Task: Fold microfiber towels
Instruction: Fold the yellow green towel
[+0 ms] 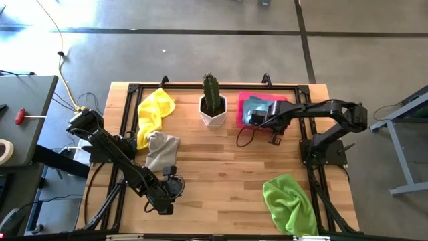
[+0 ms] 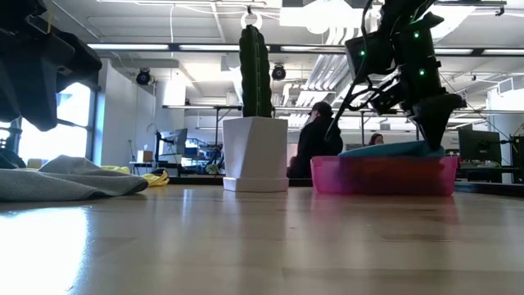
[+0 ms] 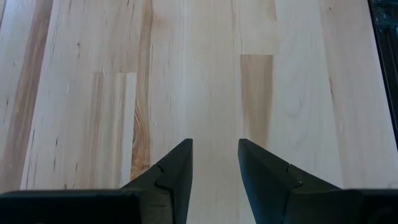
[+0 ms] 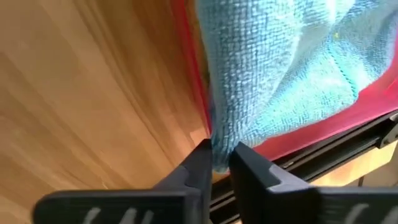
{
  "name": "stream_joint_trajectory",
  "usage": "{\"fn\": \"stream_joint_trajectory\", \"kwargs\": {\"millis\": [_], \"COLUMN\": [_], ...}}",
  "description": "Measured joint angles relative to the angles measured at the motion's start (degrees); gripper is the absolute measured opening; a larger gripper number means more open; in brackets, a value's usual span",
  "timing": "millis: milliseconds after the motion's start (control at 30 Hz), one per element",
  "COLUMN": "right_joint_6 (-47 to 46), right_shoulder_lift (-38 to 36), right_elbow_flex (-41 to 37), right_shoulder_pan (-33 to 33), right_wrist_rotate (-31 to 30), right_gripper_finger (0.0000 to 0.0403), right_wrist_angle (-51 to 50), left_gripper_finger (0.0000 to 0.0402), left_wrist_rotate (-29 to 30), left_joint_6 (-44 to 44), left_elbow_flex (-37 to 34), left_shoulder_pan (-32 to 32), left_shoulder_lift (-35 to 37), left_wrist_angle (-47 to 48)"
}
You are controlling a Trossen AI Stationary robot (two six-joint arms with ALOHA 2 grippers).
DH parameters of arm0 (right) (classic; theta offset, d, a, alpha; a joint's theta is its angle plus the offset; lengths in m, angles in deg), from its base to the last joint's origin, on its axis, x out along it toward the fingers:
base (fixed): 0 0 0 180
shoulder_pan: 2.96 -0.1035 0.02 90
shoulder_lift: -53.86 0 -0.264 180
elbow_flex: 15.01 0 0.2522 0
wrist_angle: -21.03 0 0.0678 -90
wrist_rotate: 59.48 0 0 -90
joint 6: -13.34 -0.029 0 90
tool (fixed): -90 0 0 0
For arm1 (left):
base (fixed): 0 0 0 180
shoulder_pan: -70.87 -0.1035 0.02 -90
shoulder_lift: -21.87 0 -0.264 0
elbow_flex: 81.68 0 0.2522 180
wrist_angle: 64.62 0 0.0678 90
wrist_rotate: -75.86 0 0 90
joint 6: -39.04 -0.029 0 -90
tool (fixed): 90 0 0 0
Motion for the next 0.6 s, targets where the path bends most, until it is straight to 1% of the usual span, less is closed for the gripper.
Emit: {"fn": "stream_joint_trajectory", "kwargs": {"millis": [133, 267, 367, 433, 533, 600], "right_joint_6": [-0.47, -6.58, -12.19, -16.21, -24.77, -31.61], "right_shoulder_lift": [0.00, 0.02, -0.17, -1.05, -2.77, -3.46], "right_elbow_flex": [0.04, 1.87, 4.18, 5.15, 5.20, 4.53], "right_shoulder_pan": [-0.31, -0.31, -0.81, -2.24, -6.36, -10.45], "right_wrist_rotate": [-0.39, -2.89, -2.72, 0.37, 10.16, 15.27], "right_gripper_finger": [0.0095, 0.0136, 0.0152, 0.0155, 0.0155, 0.0155], "right_wrist_angle": [-1.47, -9.00, -16.08, -17.61, -15.78, -13.76], "left_gripper_finger": [0.0119, 0.0119, 0.0119, 0.0119, 0.0119, 0.0119], "left_wrist_rotate": [0.02, 0.02, 0.08, 0.58, 1.19, 1.20], "left_joint_6": [0.04, 0.02, 0.02, 0.02, 0.02, 0.02], "left_elbow_flex": [0.00, 0.00, 0.00, 0.00, 0.00, 0.00], "left_shoulder_pan": [0.01, 0.17, 0.17, 0.17, 0.17, 0.20], "left_shoulder_lift": [0.00, 0.00, 0.00, 0.00, 0.00, 0.00], "left_wrist_angle": [-0.02, -0.02, -0.04, -0.16, -0.39, -0.41]}}
